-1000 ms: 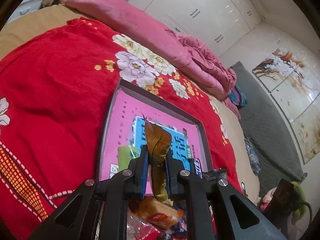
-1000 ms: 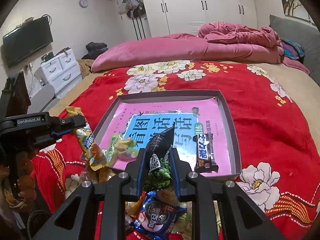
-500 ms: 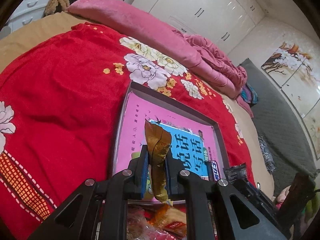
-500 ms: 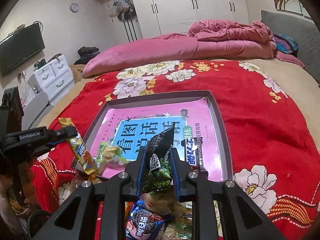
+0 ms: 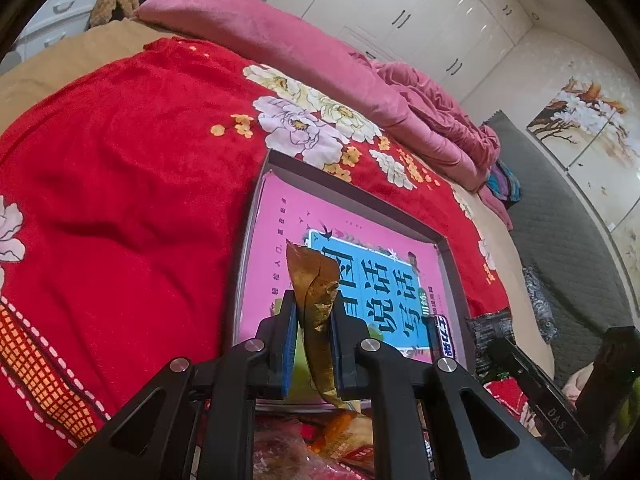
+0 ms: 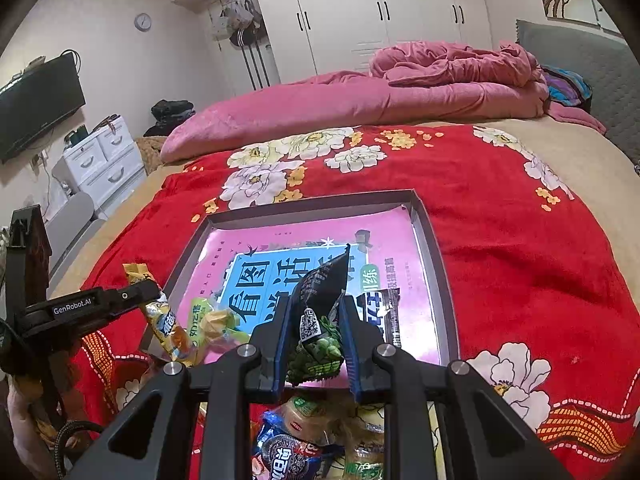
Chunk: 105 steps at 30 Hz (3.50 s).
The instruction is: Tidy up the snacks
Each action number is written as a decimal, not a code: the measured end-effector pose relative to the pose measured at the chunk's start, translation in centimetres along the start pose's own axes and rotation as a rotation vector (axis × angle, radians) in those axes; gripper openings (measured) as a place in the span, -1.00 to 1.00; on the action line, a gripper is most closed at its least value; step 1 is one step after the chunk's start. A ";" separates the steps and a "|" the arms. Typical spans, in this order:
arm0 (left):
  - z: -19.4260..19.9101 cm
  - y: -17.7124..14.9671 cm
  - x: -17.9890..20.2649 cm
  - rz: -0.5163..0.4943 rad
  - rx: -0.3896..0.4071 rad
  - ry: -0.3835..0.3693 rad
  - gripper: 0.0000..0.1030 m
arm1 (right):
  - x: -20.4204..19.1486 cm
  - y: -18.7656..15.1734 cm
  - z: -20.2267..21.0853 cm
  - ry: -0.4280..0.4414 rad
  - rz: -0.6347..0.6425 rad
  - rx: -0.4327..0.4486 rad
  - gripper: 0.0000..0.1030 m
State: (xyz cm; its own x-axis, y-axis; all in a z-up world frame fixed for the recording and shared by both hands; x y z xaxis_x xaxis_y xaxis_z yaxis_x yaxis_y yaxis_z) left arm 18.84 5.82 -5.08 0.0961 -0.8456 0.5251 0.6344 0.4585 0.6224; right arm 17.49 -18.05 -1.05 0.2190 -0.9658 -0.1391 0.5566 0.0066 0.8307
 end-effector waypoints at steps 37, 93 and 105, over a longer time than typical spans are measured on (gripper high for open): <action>-3.4 -0.6 0.4 0.008 -0.046 -0.018 -0.71 | 0.9 -1.4 -3.7 -0.025 -0.027 -0.074 -0.53; -4.4 -0.9 -0.2 -0.051 -0.081 0.029 -0.60 | 1.5 -2.6 -3.6 -0.049 -0.036 -0.104 -0.52; -4.4 -1.1 0.1 -0.094 -0.092 0.054 -0.26 | 1.4 -2.5 -2.9 -0.047 -0.050 -0.096 -0.49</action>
State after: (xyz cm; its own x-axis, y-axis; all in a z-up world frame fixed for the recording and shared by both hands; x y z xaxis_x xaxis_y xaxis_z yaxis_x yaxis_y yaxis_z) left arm 21.52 4.04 -8.29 0.0725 -0.8981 0.4338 0.7096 0.3521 0.6104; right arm 18.78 -18.62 -4.86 0.1522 -0.9766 -0.1519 0.6408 -0.0195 0.7674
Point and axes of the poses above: each gripper's, at about its wrist camera, not at the fingertips, and z roughly against the way its jaws point, x to its right, y to its top, the point moved 5 cm from there along -z, roughly the way its jaws point, and after that the axes turned 8 degrees about x, right-handed, at the moved point
